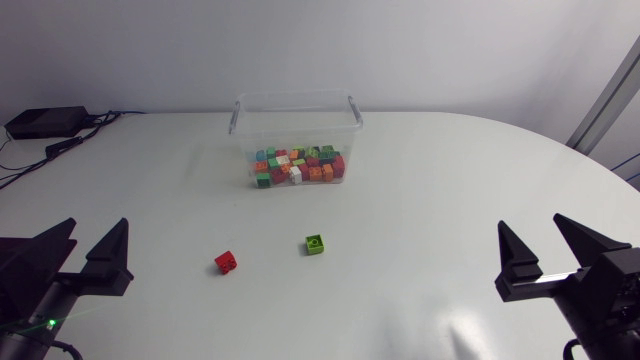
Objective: Place the duplo bricks in the container
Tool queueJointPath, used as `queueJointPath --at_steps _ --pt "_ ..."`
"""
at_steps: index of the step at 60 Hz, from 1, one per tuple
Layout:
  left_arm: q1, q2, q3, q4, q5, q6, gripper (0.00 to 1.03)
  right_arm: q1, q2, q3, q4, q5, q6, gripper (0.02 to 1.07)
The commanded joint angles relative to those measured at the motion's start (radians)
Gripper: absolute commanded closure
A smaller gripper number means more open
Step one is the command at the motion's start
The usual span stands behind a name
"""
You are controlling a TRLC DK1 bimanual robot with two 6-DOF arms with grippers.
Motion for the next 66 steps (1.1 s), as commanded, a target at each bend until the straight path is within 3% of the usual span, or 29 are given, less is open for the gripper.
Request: queueJointPath --at_steps 1,29,46,66 --pt "-0.008 -0.008 -0.012 -0.009 -0.001 0.007 0.05 0.007 -0.005 -0.019 -0.008 -0.004 0.02 0.06" --pt "-0.022 -0.011 0.001 -0.001 0.0 0.037 0.05 0.01 -0.008 -0.007 0.007 -0.001 0.028 0.06" --pt "-0.047 -0.002 0.126 -0.081 0.0 0.032 0.05 0.013 0.016 0.057 0.012 0.003 0.029 0.06" --pt "-0.063 0.355 0.32 -0.139 0.0 0.034 0.1 0.022 0.363 0.269 0.036 0.005 0.046 0.06"
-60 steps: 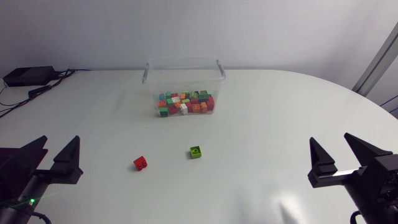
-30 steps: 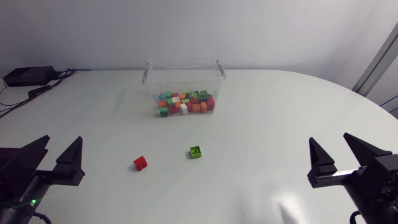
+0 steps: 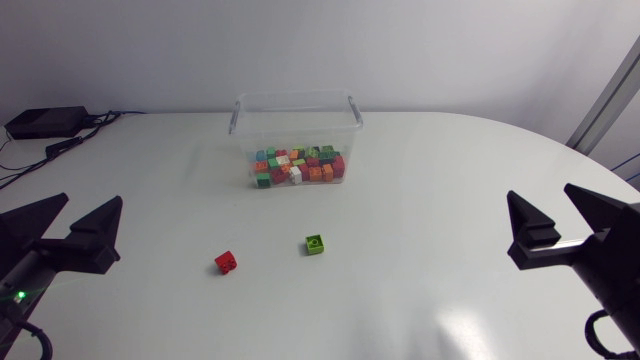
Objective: Place the duplo bricks in the container
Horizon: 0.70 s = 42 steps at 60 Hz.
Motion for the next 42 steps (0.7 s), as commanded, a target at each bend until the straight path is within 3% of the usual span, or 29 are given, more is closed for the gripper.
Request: queueJointPath --at_steps 1,21,33,42 --pt "-0.017 0.128 0.077 -0.022 0.0 0.004 0.11 0.011 0.088 0.066 0.013 0.004 0.029 0.06" --pt "-0.046 0.66 0.373 -0.246 0.025 0.071 0.12 0.051 0.447 0.296 -0.065 0.021 0.088 0.06" --pt "-0.065 0.794 0.448 -0.293 0.026 0.088 0.12 0.072 0.563 0.387 -0.157 0.013 0.122 0.06" --pt "-0.132 0.92 0.528 -0.364 0.015 0.143 0.12 0.074 0.738 0.559 -0.403 0.003 0.116 0.06"
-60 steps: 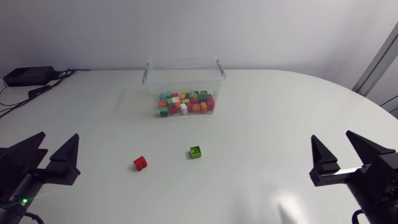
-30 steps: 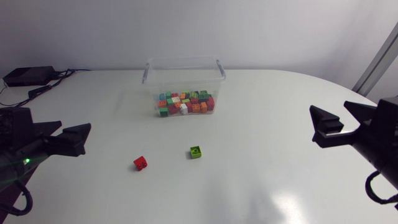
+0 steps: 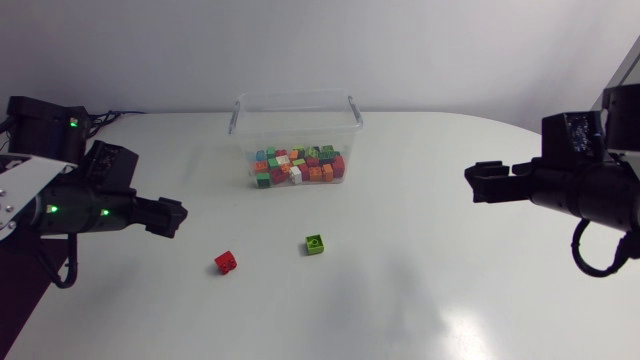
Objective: Place the duplo bricks in the container
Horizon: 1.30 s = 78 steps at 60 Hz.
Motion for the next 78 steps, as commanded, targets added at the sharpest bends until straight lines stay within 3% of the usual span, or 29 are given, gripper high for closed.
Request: queueJointPath --at_steps 1,9,20,39,53,67,78 --pt "-0.041 0.083 0.082 -0.056 -0.016 0.067 0.12 0.009 0.09 0.093 -0.096 -0.018 0.008 0.06" --pt "-0.094 0.179 0.131 -0.093 -0.051 0.151 0.12 0.01 0.143 0.137 -0.148 -0.102 -0.011 0.06" --pt "-0.15 0.272 0.14 -0.119 -0.05 0.243 0.12 0.058 0.258 0.234 -0.274 -0.107 -0.097 0.06" --pt "-0.217 0.373 0.171 -0.171 -0.045 0.325 0.12 0.17 0.344 0.298 -0.35 -0.157 -0.129 0.07" --pt "-0.213 0.488 0.192 -0.185 -0.043 0.343 0.17 0.268 0.421 0.336 -0.375 -0.154 -0.095 0.07" --pt "-0.208 0.548 0.212 -0.185 -0.027 0.366 0.28 0.364 0.513 0.392 -0.39 -0.136 -0.06 0.1" --pt "-0.196 0.593 0.218 -0.182 0.013 0.397 0.28 0.398 0.593 0.424 -0.393 -0.131 -0.058 0.1"
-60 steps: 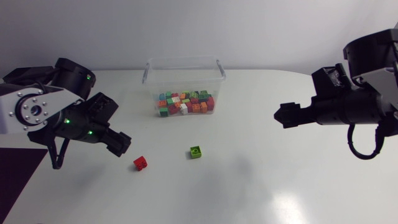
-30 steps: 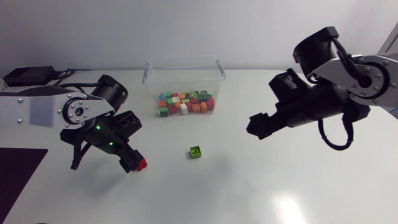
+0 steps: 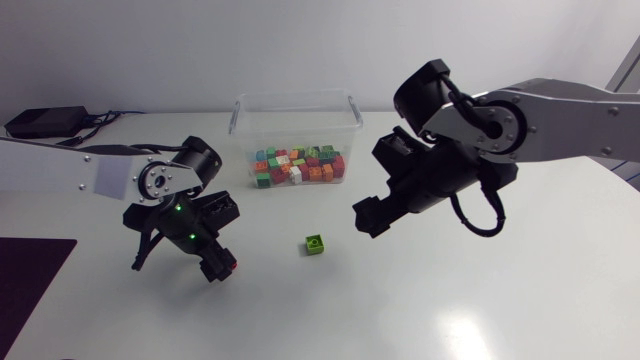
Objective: Place the duplo bricks in the container
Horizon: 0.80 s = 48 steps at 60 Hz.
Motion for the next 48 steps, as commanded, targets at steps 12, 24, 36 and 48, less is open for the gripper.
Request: queueJointPath --at_steps 12,24,36,48 --pt "0.016 0.071 0.033 0.001 0.03 0.043 0.4 0.021 0.072 0.051 -0.019 0.01 0.02 0.1" --pt "0.027 0.101 0.05 0.007 0.054 0.043 0.48 0.032 0.107 0.056 -0.019 0.01 0.018 0.1" --pt "0.037 0.132 0.055 0.01 0.084 0.056 0.54 0.041 0.129 0.069 -0.019 0.01 0.018 0.1" --pt "0.053 0.135 0.058 0.013 0.126 0.06 0.67 0.061 0.166 0.094 -0.019 0.01 0.018 0.13"
